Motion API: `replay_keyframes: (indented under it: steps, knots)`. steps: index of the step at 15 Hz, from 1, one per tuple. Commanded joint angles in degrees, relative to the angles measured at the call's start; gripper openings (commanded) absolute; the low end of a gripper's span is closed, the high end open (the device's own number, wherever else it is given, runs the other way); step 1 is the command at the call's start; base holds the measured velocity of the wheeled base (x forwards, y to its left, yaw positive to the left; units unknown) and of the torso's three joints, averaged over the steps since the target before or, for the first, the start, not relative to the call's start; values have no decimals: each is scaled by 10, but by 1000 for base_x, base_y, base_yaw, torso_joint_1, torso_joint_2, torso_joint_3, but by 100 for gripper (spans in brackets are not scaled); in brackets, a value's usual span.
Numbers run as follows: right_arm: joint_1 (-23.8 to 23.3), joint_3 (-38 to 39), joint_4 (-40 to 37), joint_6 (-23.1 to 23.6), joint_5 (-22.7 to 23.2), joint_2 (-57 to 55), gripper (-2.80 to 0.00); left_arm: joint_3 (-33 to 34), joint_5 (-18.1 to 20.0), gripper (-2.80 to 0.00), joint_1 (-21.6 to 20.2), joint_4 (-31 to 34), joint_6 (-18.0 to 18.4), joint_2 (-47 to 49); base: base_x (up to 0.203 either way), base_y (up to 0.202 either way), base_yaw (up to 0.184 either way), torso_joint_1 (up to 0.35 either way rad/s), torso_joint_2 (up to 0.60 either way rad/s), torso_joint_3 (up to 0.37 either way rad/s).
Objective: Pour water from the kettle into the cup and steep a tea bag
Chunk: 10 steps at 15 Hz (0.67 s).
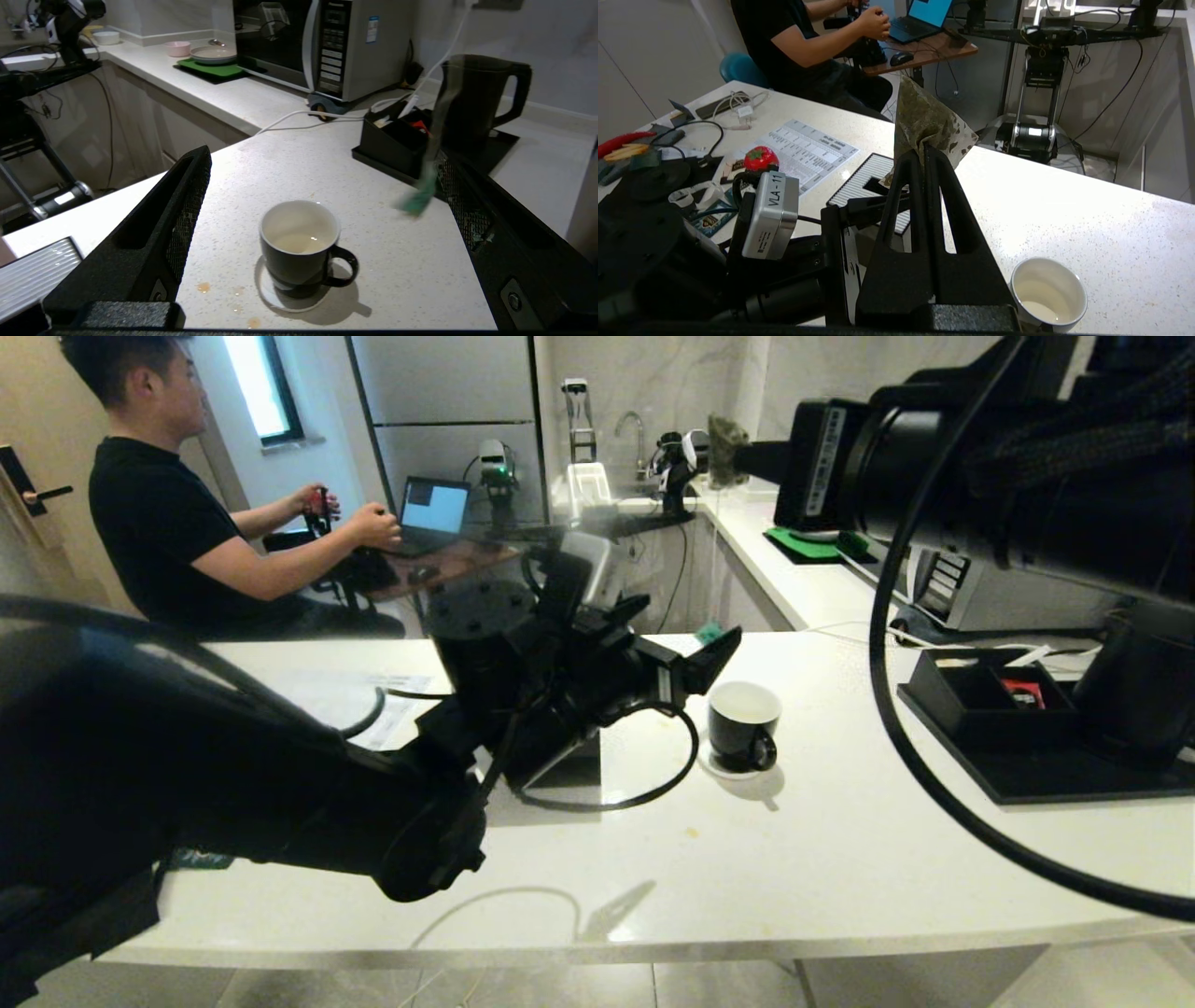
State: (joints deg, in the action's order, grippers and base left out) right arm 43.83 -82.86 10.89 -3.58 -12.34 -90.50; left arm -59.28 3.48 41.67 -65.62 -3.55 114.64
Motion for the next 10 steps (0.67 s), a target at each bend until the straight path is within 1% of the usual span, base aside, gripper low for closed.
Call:
replay_keyframes:
  steps: [1,6,8,10]
  knots:
    - [0,2,1,0,-1,-1,-280,1,-1,0,11,-5,-1,-1,0,0,0,0,0,0]
    - [0,2,1,-2,-1,-1,-280,3,-5,0,19,-5,0,-1,0,0,0,0,0,0]
    - [0,2,1,-2,0,-1,-280,4,-19,0,20,-5,0,0,0,0,0,0,0,0]
    - [0,2,1,-2,-1,-2,-280,6,-21,0,20,-5,0,0,0,0,0,0,0,0]
